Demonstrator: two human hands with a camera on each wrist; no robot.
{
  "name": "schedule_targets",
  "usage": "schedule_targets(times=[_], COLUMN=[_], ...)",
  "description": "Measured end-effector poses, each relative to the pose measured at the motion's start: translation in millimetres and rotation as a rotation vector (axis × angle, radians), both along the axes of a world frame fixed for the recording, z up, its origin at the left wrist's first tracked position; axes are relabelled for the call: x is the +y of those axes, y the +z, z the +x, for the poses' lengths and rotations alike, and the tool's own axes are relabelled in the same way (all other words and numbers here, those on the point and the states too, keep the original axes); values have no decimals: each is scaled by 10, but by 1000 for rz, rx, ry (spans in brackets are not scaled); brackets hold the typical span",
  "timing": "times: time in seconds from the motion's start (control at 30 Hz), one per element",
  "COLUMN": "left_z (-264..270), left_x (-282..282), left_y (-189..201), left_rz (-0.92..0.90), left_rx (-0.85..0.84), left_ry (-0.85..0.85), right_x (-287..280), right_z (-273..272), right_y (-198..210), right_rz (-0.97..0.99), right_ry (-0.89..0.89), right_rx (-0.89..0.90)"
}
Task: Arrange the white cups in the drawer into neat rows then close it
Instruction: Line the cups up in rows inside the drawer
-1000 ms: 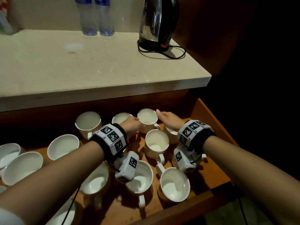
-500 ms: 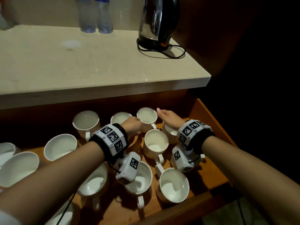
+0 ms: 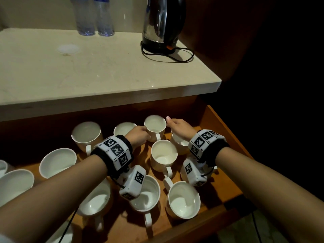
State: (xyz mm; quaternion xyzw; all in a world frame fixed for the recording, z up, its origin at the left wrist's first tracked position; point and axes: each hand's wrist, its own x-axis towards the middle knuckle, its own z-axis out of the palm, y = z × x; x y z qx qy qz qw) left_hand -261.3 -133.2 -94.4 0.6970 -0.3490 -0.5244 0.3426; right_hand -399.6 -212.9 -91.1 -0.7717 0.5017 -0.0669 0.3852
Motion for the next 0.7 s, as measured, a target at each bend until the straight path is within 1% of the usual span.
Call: schedule_targets(times=[0.1,0.2,0.33,0.4,0.53,0.63,0.7], left_z=[25,51,114,131,62,-156,-277], left_x=[15,80,210,281,408,480,490], left_y=[-20,-39,54,129,288,391,417], left_rz=[12,30,58,46,0,-32,-41], left_rx=[-63,-98,-53,-62,-85,-84,-69], left_ry=[-29,6,70,89,210,301,308], right_x=[-62,-146,-254,-309,-372,-394,-388], right_z=[-46,-139,-226,-258,-320,-404,-421], right_y=[16,-5,-2,6,29,69,91], right_rz=[-8,4,22,26,45,51,49], right_ry=[-38,-82,-60,-46,45,146,182], right_rx=[-2,-26,-15,-13,4,19,18])
